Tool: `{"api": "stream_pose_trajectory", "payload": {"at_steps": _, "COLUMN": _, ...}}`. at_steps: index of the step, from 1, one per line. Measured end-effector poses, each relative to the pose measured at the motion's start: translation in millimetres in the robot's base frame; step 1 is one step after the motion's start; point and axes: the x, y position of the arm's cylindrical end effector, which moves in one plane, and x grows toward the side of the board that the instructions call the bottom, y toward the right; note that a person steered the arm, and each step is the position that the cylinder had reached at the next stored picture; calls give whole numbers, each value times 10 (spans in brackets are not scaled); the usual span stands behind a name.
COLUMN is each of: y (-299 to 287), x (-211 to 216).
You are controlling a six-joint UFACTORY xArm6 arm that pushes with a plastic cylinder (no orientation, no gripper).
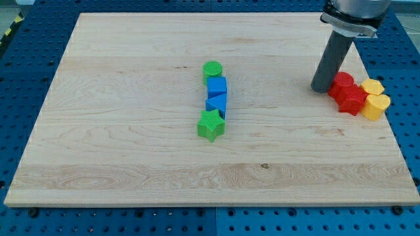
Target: Point your arm on the right side of blue blocks
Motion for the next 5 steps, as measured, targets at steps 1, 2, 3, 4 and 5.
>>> {"api": "stream_pose_trajectory", "payload": {"at_steps": 1, "y": 0, "x": 18}}
{"api": "stream_pose_trajectory", "payload": {"at_steps": 2, "y": -138, "x": 18}}
{"api": "stream_pose_trajectory", "payload": {"at_steps": 3, "y": -798, "x": -30}}
{"api": "stream_pose_trajectory", "payload": {"at_steps": 4, "y": -1204, "x": -131}}
{"api": "stream_pose_trajectory", "payload": {"at_steps": 5, "y": -1240, "x": -38}}
